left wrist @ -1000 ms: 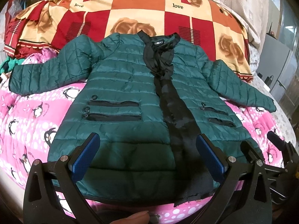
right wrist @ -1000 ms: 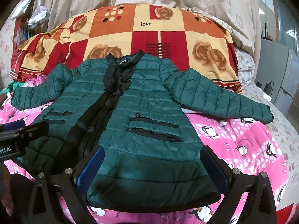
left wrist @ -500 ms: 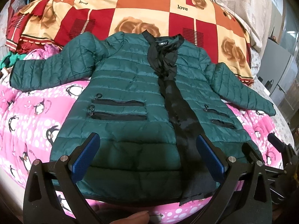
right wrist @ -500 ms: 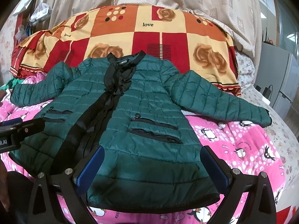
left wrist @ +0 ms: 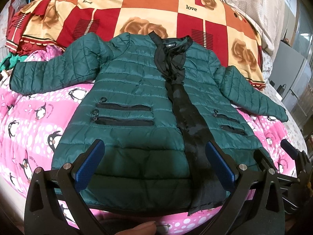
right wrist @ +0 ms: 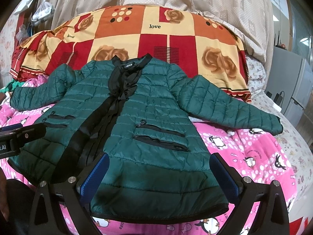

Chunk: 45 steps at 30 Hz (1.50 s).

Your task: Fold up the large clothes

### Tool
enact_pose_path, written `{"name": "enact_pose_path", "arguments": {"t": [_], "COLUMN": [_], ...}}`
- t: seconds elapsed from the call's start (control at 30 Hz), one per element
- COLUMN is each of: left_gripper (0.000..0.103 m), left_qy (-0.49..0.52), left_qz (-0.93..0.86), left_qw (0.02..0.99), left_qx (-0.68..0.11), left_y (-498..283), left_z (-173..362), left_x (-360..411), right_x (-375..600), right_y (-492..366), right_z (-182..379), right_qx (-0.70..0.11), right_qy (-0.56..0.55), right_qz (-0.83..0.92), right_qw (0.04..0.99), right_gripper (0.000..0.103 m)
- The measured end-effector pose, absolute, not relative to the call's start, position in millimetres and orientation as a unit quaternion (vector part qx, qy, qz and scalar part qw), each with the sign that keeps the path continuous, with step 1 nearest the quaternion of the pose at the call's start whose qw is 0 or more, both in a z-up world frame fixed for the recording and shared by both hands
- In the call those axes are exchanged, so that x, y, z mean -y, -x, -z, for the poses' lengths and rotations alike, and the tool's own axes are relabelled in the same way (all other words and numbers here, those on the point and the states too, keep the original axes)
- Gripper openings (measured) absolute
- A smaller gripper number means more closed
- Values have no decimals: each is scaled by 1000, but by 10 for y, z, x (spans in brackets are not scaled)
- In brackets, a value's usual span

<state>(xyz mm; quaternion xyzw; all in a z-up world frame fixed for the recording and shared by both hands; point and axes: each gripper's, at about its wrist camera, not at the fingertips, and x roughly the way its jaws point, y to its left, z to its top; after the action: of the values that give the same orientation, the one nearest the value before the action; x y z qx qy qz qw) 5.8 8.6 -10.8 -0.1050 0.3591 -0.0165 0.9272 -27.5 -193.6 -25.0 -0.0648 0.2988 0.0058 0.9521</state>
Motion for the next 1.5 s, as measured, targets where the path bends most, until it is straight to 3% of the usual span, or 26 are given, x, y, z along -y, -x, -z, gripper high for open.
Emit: {"name": "enact_pose_path", "arguments": {"t": [1.5], "left_gripper": [103], "left_qy": [142], "left_qz": [45], "left_qw": [917], "left_qx": [-371], "left_y": [-110], "left_z": [113], "left_x": [-175], "right_x": [1993], "right_y": [279], "right_z": [205], "right_qx": [-294], "right_qy": [56], "right_qz": [-8], "right_qw": [954], "right_gripper": [101]}}
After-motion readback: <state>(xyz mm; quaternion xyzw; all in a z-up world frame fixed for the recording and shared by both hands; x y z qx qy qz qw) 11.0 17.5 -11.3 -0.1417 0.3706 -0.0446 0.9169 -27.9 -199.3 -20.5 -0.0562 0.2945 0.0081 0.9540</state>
